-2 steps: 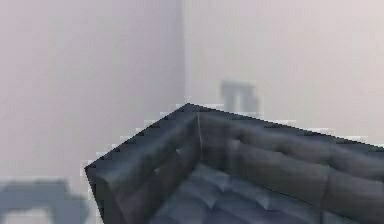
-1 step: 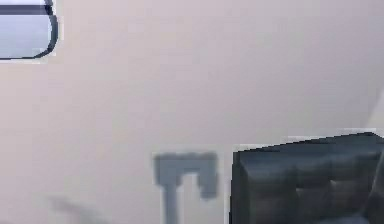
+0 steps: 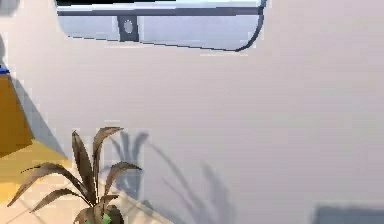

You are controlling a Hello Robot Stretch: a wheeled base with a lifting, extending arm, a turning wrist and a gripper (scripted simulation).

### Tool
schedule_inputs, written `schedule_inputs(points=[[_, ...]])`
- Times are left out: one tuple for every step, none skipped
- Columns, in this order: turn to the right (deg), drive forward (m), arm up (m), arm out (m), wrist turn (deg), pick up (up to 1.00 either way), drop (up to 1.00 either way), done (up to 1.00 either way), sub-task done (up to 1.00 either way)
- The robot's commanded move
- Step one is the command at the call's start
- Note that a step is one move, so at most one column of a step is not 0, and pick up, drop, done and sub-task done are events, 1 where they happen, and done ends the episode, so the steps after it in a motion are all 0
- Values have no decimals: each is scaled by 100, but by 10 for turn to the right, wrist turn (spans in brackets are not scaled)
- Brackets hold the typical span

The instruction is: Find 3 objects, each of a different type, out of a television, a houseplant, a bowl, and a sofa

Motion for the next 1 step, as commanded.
schedule_inputs(points=[[-450, 0, 0, 0, 0, 0, 0, 0, 0]])
